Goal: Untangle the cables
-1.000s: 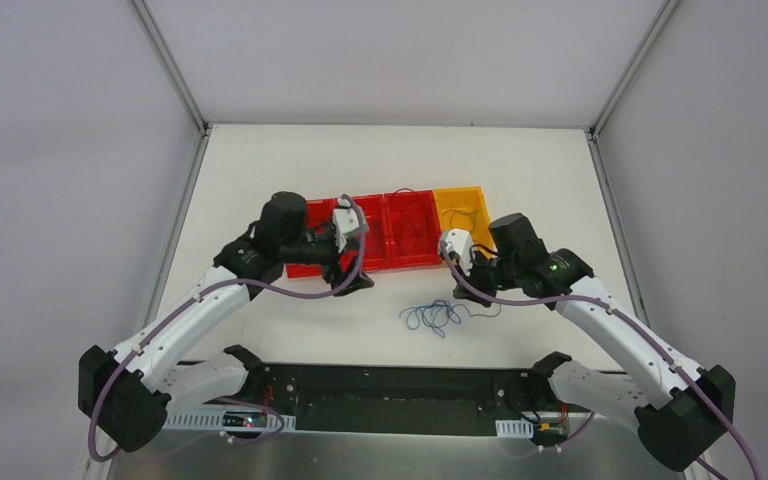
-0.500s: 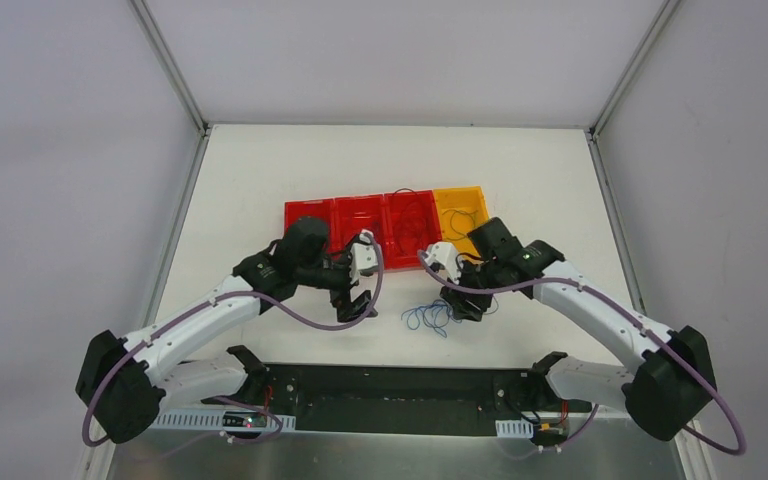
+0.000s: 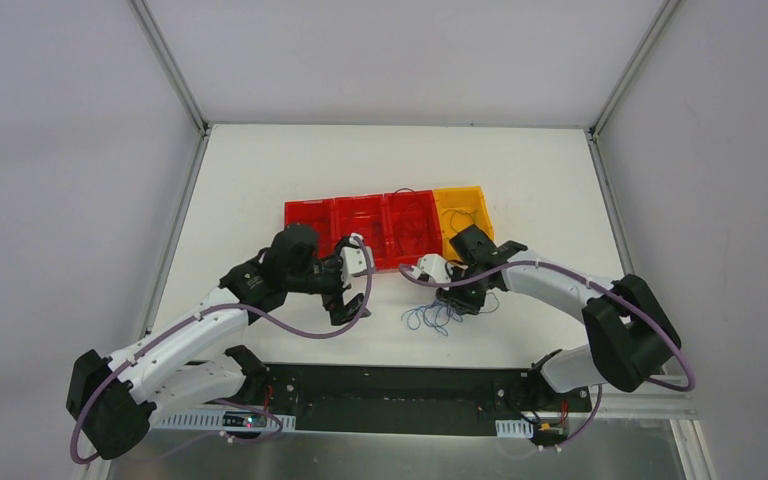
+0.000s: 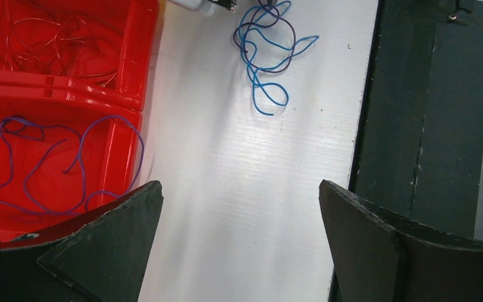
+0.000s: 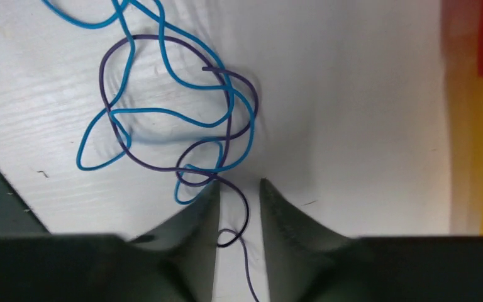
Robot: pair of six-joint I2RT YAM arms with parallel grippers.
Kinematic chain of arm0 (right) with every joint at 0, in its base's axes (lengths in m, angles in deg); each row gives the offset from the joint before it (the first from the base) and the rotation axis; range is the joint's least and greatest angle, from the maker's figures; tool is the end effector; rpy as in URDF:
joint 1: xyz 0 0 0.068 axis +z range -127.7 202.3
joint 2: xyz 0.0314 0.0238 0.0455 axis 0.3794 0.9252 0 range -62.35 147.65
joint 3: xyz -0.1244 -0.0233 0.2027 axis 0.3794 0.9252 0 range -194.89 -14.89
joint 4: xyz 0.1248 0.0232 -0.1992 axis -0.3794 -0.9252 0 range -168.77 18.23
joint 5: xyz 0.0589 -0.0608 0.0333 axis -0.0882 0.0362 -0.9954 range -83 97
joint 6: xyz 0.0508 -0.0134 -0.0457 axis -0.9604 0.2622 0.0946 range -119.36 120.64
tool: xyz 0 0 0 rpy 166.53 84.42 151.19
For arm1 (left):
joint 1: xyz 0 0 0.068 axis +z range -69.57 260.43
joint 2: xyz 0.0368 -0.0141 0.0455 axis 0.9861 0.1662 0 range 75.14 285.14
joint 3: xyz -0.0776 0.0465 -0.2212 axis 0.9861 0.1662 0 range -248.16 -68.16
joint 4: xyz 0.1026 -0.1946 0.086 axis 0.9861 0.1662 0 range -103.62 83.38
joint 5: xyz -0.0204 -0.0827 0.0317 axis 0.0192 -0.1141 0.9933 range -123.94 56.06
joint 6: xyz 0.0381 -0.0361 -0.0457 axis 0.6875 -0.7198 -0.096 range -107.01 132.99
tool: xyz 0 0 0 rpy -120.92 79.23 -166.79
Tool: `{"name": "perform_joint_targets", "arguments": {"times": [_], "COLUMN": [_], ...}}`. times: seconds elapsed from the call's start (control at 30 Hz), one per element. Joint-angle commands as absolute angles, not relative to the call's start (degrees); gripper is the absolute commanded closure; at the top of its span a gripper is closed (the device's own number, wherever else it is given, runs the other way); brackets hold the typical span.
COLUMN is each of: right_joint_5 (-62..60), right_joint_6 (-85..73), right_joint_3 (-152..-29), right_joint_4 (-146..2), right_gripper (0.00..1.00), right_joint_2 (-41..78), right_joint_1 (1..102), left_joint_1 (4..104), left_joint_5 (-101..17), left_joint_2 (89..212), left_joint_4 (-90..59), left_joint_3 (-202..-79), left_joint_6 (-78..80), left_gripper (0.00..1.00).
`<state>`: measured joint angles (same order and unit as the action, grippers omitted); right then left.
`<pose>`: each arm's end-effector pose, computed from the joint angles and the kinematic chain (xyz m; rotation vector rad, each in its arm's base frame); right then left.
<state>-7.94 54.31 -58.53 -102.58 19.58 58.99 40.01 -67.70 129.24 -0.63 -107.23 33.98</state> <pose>0.1853 0.1563 0.1320 -1.9833 1.8776 0.2795 0.1461 -0.1656 0.2435 1.3576 1.5597 -0.8146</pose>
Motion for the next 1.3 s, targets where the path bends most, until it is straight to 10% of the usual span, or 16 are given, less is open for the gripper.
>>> {"name": "perform_joint_targets", "arguments": {"times": [0.0,0.07,0.43,1.0,1.27], "right_joint_5": [-6.36,-7.51,-17.62,-16.71,-12.19], "right_joint_6": [59.2,59.21,46.4,27.52,17.05], "right_joint_3": [-55.28,-55.65,-61.29,-80.54,-89.77], "right_joint_4": [-100.1,-100.76,-96.39,-92.52,-87.84], "right_gripper": [0.79,1.0,1.0,1.0,1.0], "right_joint_2": [21.1,19.9,-2.54,-1.44,-0.33], "right_joint_1": [58.55,58.51,60.95,64.69,66.16], "left_joint_1": [40.22,40.23,40.18,33.28,32.24], "left_joint_5": [-65.3,-64.54,-66.16,-64.84,-59.51], "left_joint_2": [127.22,126.71,128.19,139.06,145.11], "left_joint_4": [-0.44,-0.44,-7.68,-22.69,-25.29], "left_joint_3": [-106.44,-106.24,-106.69,-116.52,-114.88], "left_joint_6": [33.69,33.49,29.24,20.43,20.98], "left_gripper": [0.06,0.06,0.01,0.02,0.48]}}
